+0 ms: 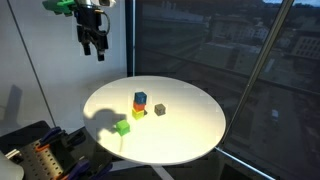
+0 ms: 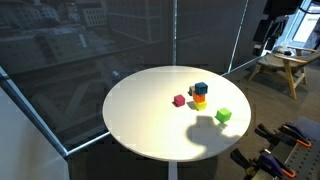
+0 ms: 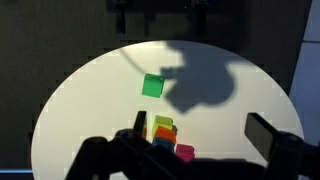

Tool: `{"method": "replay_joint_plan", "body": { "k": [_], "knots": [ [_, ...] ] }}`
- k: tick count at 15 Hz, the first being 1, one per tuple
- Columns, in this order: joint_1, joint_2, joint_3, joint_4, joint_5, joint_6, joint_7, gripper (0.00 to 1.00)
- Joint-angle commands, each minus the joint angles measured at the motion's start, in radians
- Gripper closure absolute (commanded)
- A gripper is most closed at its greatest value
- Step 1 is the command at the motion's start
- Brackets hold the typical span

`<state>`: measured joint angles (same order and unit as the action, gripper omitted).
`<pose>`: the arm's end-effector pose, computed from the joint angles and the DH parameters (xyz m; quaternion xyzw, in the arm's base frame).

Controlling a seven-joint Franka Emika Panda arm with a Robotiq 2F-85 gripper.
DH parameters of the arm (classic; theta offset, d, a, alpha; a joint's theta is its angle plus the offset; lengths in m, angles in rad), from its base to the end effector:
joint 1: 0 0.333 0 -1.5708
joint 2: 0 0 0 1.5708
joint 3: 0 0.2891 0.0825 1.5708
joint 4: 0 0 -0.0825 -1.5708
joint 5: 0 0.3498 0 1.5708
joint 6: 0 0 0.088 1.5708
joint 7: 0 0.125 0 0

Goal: Place the blue block on the table

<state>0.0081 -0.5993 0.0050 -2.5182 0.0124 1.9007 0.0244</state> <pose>0.3477 0.0057 0.4499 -0.9999 0.0082 0.0092 0.0043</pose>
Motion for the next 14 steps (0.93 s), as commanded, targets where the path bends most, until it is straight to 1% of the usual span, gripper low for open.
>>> {"method": "replay_joint_plan", "body": {
  "k": [1, 9, 14],
  "knots": [
    [-0.004, 0.011, 0.005, 0.015, -0.005, 0.001, 0.003, 0.00],
    [-0.002, 0.077, 0.007, 0.084, 0.000, 0.012, 0.007, 0.00],
    [-0.001, 0.159, 0.008, 0.168, 0.003, 0.012, 0.007, 0.00]
  ]
}}
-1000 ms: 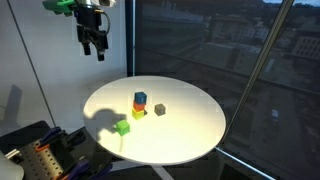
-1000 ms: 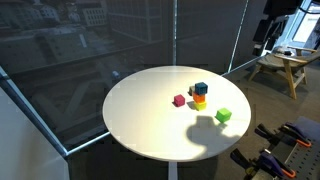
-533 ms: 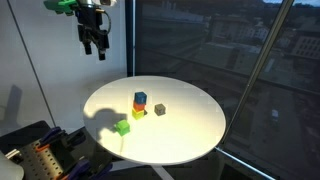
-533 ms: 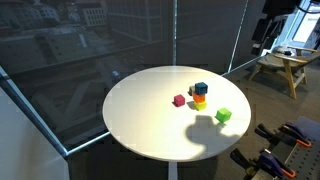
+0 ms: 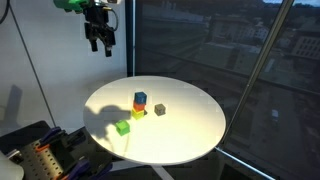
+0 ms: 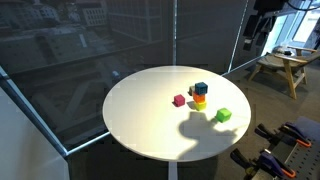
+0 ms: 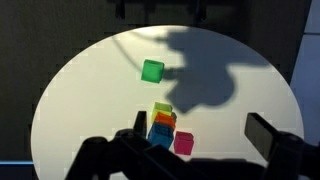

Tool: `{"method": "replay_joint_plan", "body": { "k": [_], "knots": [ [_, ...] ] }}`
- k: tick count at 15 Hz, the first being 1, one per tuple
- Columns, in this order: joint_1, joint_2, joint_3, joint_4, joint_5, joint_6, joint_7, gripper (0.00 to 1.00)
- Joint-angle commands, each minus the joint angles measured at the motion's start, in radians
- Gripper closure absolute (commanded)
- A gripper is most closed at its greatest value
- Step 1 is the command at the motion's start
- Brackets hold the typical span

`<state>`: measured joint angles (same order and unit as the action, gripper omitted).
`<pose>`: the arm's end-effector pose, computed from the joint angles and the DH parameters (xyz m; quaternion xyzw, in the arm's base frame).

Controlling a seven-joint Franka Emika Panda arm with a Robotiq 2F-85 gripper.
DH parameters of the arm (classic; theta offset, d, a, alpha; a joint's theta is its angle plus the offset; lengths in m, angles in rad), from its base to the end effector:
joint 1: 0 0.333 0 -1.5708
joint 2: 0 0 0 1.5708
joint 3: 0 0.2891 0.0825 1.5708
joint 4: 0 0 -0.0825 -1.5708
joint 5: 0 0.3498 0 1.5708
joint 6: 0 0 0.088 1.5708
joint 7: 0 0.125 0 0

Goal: Place the blue block on the table

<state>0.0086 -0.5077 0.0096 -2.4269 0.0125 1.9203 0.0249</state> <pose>0.3766 0.0081 0.4590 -1.0000 0.0061 -0.0005 0.0036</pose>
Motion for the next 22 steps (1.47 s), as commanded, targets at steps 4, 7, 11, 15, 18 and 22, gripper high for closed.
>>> {"method": "replay_joint_plan", "body": {
  "k": [4, 7, 11, 15, 18, 22],
  "knots": [
    [-0.002, 0.138, 0.004, 0.145, 0.000, 0.018, 0.012, 0.00],
    [-0.004, 0.195, 0.009, 0.182, -0.006, 0.087, 0.024, 0.00],
    [-0.004, 0.272, 0.007, 0.227, -0.006, 0.155, 0.029, 0.00],
    [-0.006, 0.363, 0.003, 0.273, -0.007, 0.186, 0.031, 0.00],
    [-0.007, 0.432, -0.003, 0.313, -0.001, 0.188, 0.024, 0.00],
    [-0.009, 0.522, -0.010, 0.377, 0.003, 0.181, 0.016, 0.00]
  ]
}}
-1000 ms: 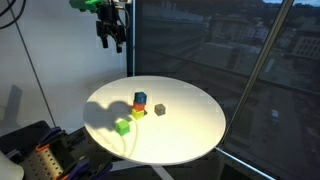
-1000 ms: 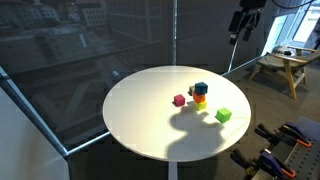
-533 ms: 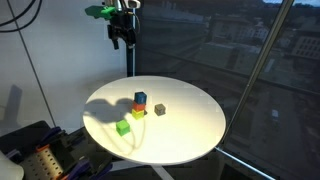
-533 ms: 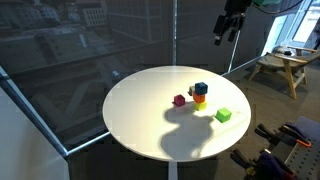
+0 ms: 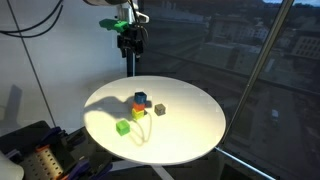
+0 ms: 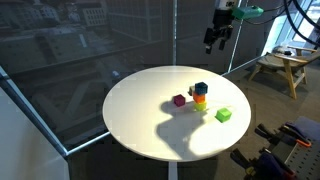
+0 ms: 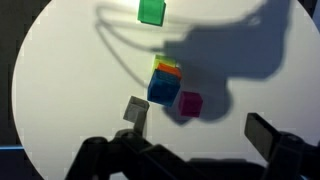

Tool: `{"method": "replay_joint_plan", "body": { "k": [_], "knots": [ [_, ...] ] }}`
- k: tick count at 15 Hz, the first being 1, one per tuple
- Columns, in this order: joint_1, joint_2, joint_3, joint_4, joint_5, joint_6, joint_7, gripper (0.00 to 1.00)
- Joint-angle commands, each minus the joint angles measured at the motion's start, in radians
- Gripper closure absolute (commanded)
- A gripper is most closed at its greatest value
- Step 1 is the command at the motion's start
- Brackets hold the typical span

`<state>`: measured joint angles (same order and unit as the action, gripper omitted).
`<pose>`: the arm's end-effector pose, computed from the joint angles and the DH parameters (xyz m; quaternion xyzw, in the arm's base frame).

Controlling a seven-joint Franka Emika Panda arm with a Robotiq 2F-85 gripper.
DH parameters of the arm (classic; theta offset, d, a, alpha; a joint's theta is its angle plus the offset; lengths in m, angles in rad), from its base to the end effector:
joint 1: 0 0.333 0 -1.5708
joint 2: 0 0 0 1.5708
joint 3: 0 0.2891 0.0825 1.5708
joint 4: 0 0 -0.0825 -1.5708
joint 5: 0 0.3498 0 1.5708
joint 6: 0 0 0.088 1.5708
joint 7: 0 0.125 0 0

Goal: Place the blue block on the table

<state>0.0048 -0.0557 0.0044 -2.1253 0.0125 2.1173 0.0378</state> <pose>0.5068 0.0054 0.4107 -0.9995 0.0174 -0.0237 0.0059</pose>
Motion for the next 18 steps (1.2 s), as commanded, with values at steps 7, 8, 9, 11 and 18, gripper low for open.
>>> {"method": "replay_joint_plan", "body": {
  "k": [7, 8, 9, 11, 18],
  "knots": [
    [-0.011, 0.195, -0.017, 0.179, -0.001, -0.009, 0.009, 0.00],
    [-0.011, 0.209, -0.019, 0.192, 0.000, -0.010, 0.008, 0.00],
    [-0.012, 0.225, -0.020, 0.207, 0.001, -0.010, 0.007, 0.00],
    [-0.012, 0.254, -0.023, 0.231, 0.000, -0.007, 0.008, 0.00],
    [-0.012, 0.340, -0.031, 0.278, -0.006, 0.000, 0.009, 0.00]
  ]
}}
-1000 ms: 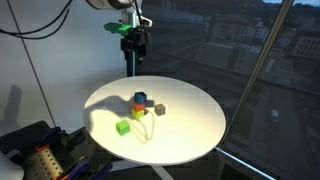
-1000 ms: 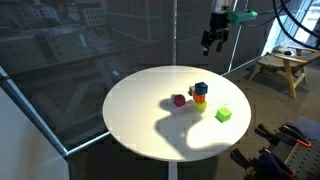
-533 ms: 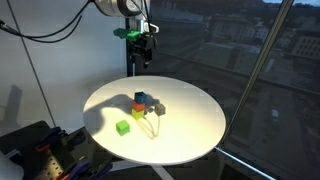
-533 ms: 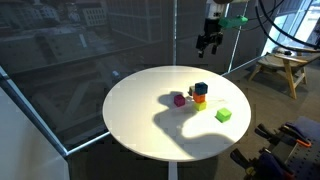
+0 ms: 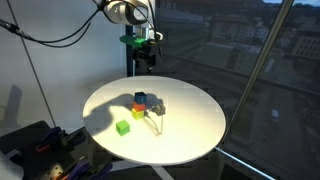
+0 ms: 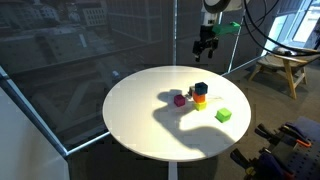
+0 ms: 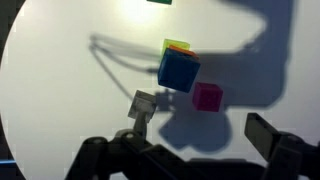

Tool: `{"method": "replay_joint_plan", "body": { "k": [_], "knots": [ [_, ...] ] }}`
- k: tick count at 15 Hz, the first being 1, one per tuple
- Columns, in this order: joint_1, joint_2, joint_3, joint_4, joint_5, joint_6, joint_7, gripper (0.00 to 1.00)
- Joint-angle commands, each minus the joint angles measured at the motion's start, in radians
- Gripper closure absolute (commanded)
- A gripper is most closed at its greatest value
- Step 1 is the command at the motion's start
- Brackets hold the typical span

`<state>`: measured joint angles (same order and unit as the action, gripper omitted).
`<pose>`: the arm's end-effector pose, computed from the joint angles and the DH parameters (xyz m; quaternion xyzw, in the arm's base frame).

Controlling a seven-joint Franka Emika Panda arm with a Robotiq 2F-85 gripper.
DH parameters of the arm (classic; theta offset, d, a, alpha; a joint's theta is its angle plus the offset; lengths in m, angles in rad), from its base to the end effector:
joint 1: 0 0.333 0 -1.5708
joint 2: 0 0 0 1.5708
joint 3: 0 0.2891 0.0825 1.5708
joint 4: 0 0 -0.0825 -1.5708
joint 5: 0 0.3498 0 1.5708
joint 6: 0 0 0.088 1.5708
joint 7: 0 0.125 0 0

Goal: Place the blue block on the table

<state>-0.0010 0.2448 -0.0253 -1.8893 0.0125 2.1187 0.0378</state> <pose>0.5758 -0.0138 0.3502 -0.9994 0.0350 0.0077 0.0022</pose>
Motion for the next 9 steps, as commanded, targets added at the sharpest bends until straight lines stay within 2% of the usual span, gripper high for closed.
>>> {"method": "replay_joint_plan", "body": {
  "k": [1, 9],
  "knots": [
    [-0.006, 0.050, -0.002, 0.046, -0.008, 0.000, 0.010, 0.00],
    [-0.004, 0.117, -0.007, 0.047, -0.011, 0.011, 0.011, 0.00]
  ]
}}
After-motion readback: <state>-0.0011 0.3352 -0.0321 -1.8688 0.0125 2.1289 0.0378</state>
